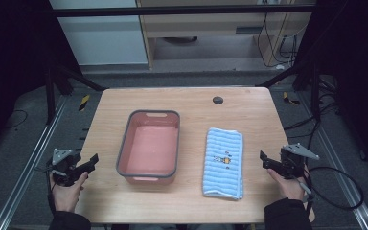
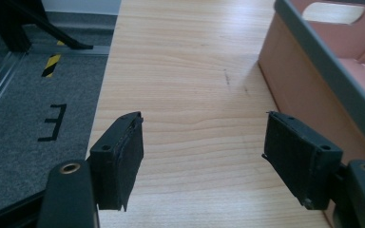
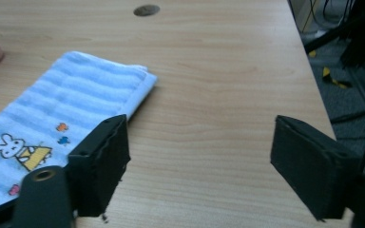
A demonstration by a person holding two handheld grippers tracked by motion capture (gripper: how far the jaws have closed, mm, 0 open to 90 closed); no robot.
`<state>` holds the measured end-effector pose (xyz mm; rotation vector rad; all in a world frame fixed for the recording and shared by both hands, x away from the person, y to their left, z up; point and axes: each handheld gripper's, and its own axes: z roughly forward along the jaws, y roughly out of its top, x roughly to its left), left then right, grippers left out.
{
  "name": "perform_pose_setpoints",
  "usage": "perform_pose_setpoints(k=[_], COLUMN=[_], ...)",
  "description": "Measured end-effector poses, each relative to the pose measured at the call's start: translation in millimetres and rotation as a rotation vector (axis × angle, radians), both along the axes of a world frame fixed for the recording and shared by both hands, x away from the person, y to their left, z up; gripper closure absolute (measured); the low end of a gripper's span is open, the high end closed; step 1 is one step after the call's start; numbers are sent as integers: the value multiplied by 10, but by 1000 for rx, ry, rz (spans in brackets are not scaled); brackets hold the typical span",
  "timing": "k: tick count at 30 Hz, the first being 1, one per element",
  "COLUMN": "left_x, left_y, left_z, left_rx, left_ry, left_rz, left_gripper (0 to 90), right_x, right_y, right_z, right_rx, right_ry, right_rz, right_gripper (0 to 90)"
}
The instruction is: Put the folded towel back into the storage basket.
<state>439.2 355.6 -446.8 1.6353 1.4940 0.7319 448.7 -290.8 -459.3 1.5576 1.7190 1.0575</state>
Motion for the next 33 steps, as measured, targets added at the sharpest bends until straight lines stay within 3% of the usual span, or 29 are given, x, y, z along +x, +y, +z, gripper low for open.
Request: perform_pose_setpoints(k=[4, 6, 8, 11, 26, 27, 33], left_x=[-43, -56, -80, -106, -162, -162, -130], left_y=[-74, -92, -142, -193, -558, -632, -912], left_z=[94, 121, 198, 264, 506, 545, 576], left_rx=[3, 4, 0, 5, -2, -6, -12], left_ry=[-36, -48, -62, -82, -120, -138, -138], left_rz=[-24, -30, -57, -75, -171, -184, -247], left_gripper=[272, 264, 238, 235, 213, 214, 234], right_x=[-39, -48, -67, -65, -107, -95, -48], right_y=[32, 34, 25, 38, 101, 123, 203], right_z=[78, 94, 122, 141, 352, 399, 526], right_rx=[-29, -24, 20, 15, 58, 49, 81], right_ry=[-38, -48, -57, -53, -89, -96, -122], right_rz=[10, 9, 25, 42, 109, 120, 163], right_gripper=[291, 313, 336, 347, 330, 322, 323])
